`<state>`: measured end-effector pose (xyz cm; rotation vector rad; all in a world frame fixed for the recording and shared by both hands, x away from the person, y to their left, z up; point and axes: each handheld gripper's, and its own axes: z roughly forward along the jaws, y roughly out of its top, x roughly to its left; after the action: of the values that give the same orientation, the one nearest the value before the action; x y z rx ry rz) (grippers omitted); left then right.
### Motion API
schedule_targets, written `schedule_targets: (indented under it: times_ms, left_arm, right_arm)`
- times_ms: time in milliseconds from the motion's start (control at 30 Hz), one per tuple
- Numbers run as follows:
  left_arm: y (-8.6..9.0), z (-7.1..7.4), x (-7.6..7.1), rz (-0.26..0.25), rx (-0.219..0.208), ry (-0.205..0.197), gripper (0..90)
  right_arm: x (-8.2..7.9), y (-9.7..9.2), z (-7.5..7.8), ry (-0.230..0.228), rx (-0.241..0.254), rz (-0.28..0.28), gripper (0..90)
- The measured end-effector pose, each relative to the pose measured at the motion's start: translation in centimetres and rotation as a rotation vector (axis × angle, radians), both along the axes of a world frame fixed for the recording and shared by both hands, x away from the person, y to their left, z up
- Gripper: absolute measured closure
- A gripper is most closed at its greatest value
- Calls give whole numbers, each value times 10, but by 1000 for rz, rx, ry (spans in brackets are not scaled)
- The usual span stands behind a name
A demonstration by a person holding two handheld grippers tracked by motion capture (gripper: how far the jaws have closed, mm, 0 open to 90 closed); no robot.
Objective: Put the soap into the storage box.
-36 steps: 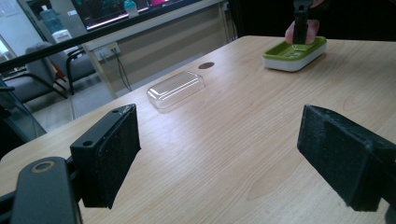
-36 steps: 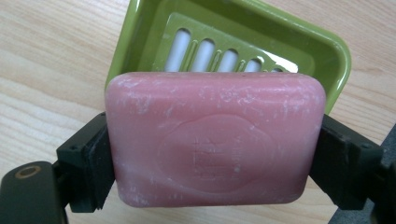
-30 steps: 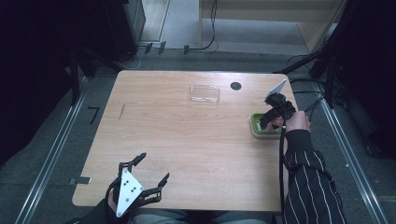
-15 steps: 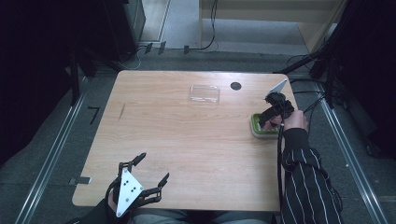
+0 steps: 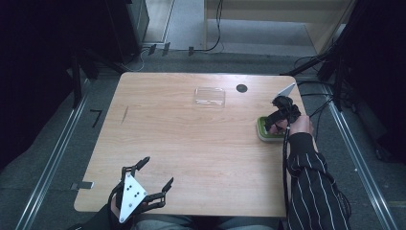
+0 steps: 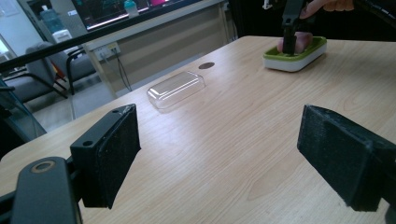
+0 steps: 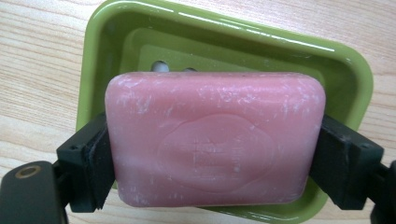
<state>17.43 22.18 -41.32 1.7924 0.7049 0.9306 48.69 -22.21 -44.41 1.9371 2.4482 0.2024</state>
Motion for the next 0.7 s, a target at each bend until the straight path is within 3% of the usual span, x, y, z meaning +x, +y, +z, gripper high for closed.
schedule_targets:
  times_ms: [700]
  left_arm:
    - [0, 0, 0, 0, -1, 0, 136]
  right_arm:
    - [2, 1, -10, 0, -20, -32, 136]
